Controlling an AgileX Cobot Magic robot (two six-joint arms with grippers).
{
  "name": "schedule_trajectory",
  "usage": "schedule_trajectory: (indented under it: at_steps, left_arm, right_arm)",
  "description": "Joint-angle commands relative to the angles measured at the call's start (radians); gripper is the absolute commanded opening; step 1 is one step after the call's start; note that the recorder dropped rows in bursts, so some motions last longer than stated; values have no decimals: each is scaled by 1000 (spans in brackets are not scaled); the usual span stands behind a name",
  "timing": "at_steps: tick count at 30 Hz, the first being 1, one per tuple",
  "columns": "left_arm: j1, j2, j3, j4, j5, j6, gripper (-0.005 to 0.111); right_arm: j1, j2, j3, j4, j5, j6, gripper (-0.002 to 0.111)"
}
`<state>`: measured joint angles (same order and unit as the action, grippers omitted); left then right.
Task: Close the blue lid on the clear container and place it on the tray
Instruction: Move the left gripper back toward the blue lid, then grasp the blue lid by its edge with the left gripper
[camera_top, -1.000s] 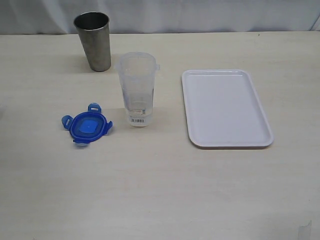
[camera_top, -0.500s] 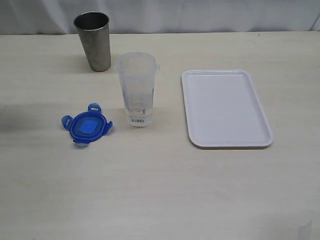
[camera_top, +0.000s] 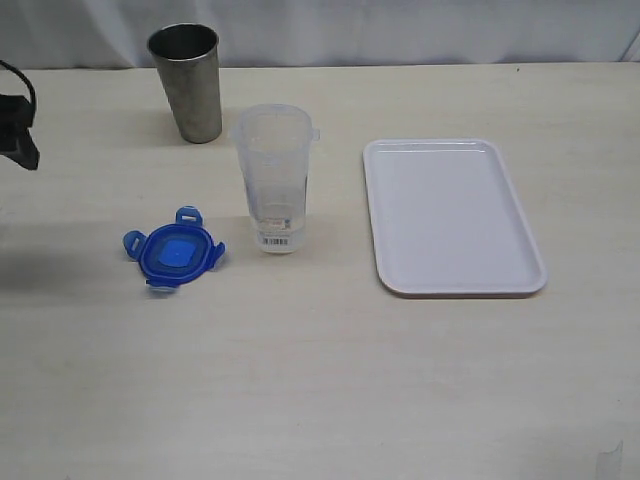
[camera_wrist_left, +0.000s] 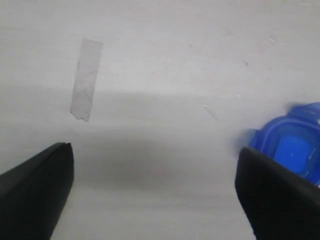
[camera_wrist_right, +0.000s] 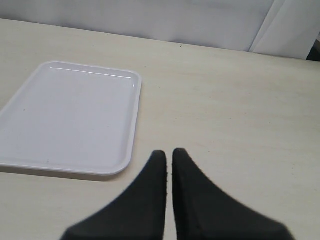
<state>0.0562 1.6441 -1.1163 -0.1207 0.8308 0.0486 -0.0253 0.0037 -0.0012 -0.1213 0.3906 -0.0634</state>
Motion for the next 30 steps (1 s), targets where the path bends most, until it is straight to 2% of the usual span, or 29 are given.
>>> schedule_trajectory:
  at_steps: [1,10,13,14,16,18,26,30]
  left_arm:
    - [-52,23,46,-31,-51,9,81]
    - [-182,103,102,-47,-201,9,80]
    - [-212,131,102,-66,-214,9,68]
    - [-221,137,102,-68,-219,9,61]
    - [-232,145,102,-64,-223,9,53]
    - [-232,150,102,-56,-223,9,50]
    - [-232,201,115,-92,-216,11,50]
    - [-232,236,115,-236,-223,152,50]
  right_arm:
    - [-7,-4,1,3,0,-1,4]
    - [-7,-4,1,3,0,-1,4]
    - [-7,-4,1,3,0,-1,4]
    - [-7,-4,1,3,0,-1,4]
    - [-7,-4,1,3,0,-1,4]
    - [-7,-4,1,3,0,-1,4]
    - [-7,-4,1,3,0,-1,4]
    - [-7,-4,1,3,0,-1,4]
